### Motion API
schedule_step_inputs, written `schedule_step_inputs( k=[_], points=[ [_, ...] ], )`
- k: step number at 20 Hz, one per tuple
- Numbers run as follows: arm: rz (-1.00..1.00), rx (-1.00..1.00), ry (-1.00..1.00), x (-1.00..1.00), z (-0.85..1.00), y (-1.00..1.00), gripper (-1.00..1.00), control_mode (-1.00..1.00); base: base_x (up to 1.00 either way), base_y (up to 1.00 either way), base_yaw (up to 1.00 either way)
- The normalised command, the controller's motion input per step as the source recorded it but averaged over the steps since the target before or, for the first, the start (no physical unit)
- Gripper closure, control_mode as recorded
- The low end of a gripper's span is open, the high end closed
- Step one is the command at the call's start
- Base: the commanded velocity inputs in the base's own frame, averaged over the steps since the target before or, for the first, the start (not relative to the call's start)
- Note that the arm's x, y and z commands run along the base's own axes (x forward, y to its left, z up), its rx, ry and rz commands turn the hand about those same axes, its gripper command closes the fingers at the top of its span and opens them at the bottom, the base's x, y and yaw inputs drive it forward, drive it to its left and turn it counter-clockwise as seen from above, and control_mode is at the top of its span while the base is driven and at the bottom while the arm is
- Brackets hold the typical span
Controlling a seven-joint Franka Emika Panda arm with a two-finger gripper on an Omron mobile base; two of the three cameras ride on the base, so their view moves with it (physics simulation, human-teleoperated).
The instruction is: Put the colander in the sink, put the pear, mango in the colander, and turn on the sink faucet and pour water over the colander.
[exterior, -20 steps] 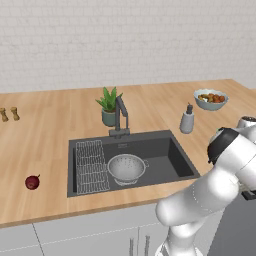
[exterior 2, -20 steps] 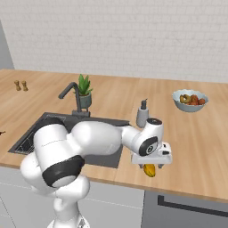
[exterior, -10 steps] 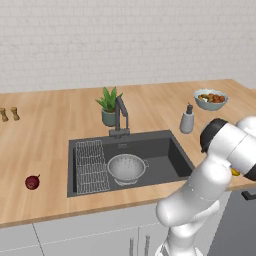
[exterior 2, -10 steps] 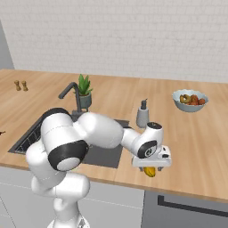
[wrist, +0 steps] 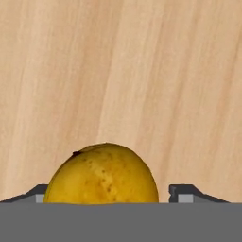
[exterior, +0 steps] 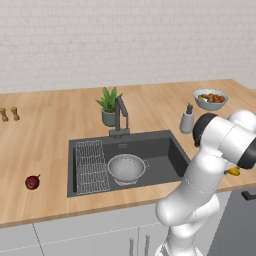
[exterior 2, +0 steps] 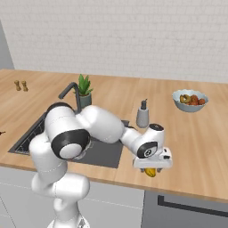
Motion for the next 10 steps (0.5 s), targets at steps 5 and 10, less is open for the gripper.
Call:
schedule_step_inputs(
  k=[5,10],
  points=[
    [0.01,0.03,-0.01,0.00,0.07,0.23,1.00,-1.00,0.00,0.00,0.00],
    [0.08,0.06,-0.05,0.11,0.48,0.58,1.00,-1.00,0.00,0.00,0.00]
  ],
)
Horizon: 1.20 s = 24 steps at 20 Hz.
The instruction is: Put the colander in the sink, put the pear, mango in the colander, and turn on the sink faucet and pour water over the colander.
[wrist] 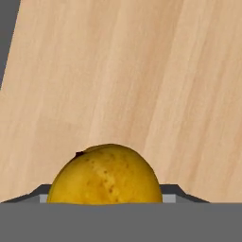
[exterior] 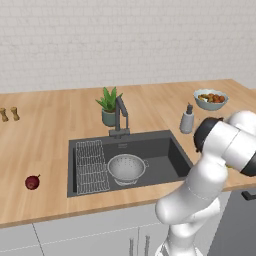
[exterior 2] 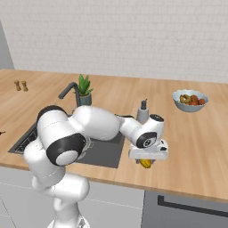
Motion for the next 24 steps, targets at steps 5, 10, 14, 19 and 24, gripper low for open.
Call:
schedule_step_inputs(
  k=[5,10,14,19,24],
  points=[
    [0.14,0.00,-0.05,0.34,0.43,0.86,1.00,-1.00,0.00,0.00,0.00],
    [0.20,0.00,0.00,0.53,0.28,0.88,1.00,-1.00,0.00,0.00,0.00],
    [0.25,0.04,0.00,0.38,0.14,0.82,1.00,-1.00,0.00,0.00,0.00],
    [0.30,0.08,0.00,0.19,0.00,0.85,1.00,-1.00,0.00,0.00,0.00],
    [0.33,0.13,0.00,0.13,0.00,0.77,1.00,-1.00,0.00,0.00,0.00]
  ],
)
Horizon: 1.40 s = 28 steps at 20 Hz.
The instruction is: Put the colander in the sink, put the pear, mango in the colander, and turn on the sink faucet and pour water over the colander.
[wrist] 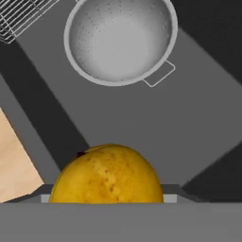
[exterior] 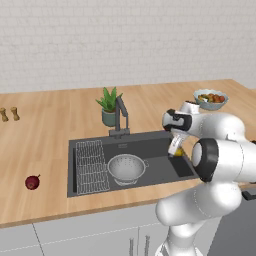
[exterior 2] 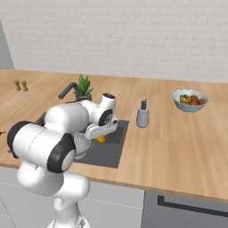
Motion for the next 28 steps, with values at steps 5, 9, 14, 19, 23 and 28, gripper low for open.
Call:
schedule_step_inputs(
  k=[5,9,14,19,23,28],
  points=[
    [0.29,0.20,0.00,0.26,-0.02,0.57,1.00,-1.00,0.00,0.00,0.00],
    [0.23,0.24,-0.10,0.00,-0.20,0.52,1.00,-1.00,0.00,0.00,0.00],
    [0.01,0.21,-0.12,0.08,-0.12,0.41,1.00,-1.00,0.00,0.00,0.00],
    [-0.03,0.16,0.00,0.17,-0.07,0.48,1.00,-1.00,0.00,0.00,0.00],
    [-0.09,0.04,0.00,0.13,-0.25,0.34,1.00,-1.00,0.00,0.00,0.00],
    [-0.10,0.00,0.04,0.28,-0.31,0.15,1.00,-1.00,0.00,0.00,0.00]
  ],
)
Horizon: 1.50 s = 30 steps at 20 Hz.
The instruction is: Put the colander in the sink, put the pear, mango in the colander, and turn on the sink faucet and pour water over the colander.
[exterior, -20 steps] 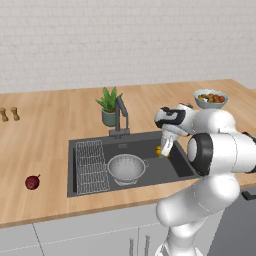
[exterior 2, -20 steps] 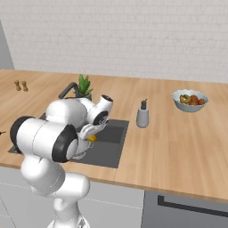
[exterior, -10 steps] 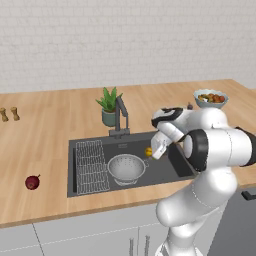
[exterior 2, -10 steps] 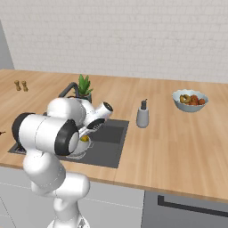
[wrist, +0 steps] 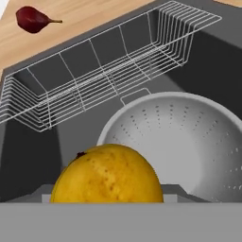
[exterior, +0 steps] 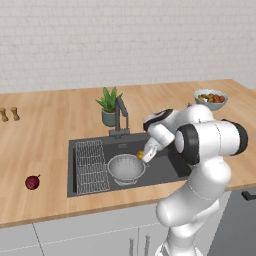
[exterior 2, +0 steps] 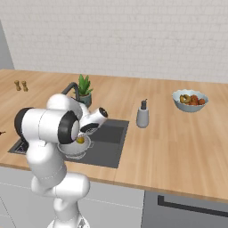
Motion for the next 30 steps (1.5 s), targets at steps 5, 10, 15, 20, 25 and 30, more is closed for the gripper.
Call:
schedule_step_inputs(
  k=[5,10,15,20,25,30],
  points=[
    [-0.06,0.00,0.02,0.20,-0.28,0.18,1.00,-1.00,0.00,0.00,0.00],
    [-0.06,0.00,0.00,0.12,-0.27,0.31,1.00,-1.00,0.00,0.00,0.00],
    [-0.06,-0.02,0.00,0.25,-0.30,0.24,1.00,-1.00,0.00,0.00,0.00],
    [-0.01,-0.10,0.00,0.19,-0.32,0.01,1.00,-1.00,0.00,0.00,0.00],
    [0.00,-0.12,0.00,0.15,-0.29,0.00,1.00,-1.00,0.00,0.00,0.00],
    [0.00,-0.06,0.00,0.18,-0.18,0.00,1.00,-1.00,0.00,0.00,0.00]
  ],
)
